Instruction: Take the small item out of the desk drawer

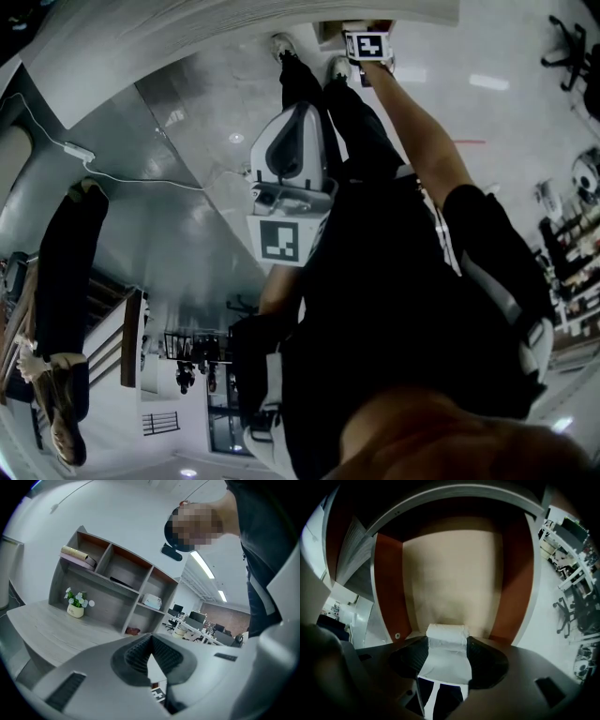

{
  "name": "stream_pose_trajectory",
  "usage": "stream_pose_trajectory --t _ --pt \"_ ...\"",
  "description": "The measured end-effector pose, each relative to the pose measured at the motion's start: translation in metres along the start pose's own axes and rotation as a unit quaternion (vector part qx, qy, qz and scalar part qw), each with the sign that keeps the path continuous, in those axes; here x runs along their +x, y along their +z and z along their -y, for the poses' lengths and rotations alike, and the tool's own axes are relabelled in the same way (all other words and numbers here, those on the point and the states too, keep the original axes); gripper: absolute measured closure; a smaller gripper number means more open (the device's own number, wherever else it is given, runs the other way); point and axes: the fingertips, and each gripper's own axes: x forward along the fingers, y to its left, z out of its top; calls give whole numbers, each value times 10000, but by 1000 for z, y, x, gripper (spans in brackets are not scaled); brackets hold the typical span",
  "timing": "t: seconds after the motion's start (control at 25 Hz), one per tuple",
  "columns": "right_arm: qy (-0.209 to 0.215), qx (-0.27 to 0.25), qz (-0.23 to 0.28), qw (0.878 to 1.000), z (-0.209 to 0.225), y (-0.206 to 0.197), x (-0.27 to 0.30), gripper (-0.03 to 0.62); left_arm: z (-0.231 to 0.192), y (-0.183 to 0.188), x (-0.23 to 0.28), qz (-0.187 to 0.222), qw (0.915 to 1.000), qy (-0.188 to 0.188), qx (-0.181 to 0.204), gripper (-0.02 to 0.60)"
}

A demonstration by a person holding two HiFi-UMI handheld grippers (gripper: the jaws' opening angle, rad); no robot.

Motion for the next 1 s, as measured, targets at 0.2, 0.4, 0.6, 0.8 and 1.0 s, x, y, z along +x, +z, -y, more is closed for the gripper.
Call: stream_pose_trajectory --t 0.2,0.4,0.6,0.8,1.0 --pt "-129 -4 151 9998 20 0 -12 345 20 -9 -1 37 9999 -91 92 584" --pt "-76 -99 457 9989 7 3 -57 345 39 14 -24 157 9996 -142 194 584" --pt "47 -58 722 9974 -5 7 -100 347 53 31 -44 291 9988 -181 364 584" --pt "264 -20 1005 9946 -6 9 -150 347 82 44 -57 428 9974 -309 488 584" --pt "359 -219 1522 9875 3 0 -206 345 120 44 -79 523 9956 -398 672 584"
